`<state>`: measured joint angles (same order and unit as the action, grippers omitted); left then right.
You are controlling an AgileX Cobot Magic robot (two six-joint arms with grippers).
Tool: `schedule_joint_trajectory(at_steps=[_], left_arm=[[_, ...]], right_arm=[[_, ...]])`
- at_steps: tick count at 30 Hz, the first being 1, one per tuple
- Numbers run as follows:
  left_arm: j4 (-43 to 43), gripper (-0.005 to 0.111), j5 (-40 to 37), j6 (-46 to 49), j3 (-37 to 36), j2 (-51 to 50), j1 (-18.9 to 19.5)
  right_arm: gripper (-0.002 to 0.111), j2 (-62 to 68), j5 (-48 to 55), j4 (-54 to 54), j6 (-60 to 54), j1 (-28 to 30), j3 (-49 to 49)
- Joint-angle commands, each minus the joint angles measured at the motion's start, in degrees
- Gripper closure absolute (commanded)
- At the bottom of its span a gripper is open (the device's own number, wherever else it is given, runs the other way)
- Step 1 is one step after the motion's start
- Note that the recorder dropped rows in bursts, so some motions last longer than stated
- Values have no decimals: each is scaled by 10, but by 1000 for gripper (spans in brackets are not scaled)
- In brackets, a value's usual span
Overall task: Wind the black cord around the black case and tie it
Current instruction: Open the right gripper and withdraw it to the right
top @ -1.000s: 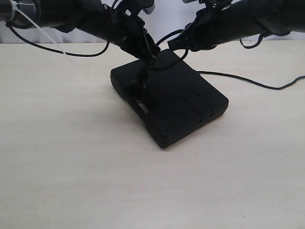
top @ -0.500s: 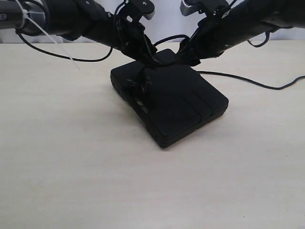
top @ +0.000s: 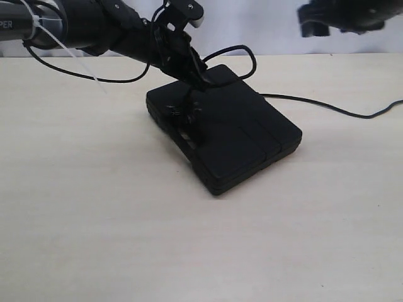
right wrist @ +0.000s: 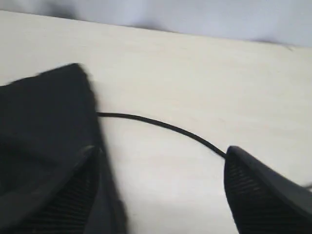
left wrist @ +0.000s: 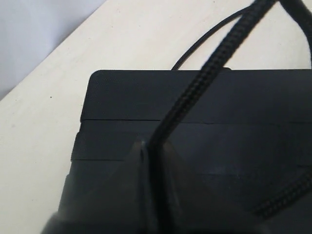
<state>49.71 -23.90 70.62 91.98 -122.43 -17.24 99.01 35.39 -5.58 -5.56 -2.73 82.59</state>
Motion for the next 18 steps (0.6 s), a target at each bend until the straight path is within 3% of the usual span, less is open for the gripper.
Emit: schedule_joint_trajectory(at_steps=[1,5,11,18], left_arm=[[3,107,-14,-2,0,1,-2],[-1,107,-42,0,0,1,-2],[-18,107,-62,0,0,1,-2],[-27,107,-70,0,0,1,-2]], right_arm=[[41,66,31,41,99,104,0],[51,150,113,67,144,159,48],[54,275,264,157,219,148,224],[54,364,257,163,354,132,320]])
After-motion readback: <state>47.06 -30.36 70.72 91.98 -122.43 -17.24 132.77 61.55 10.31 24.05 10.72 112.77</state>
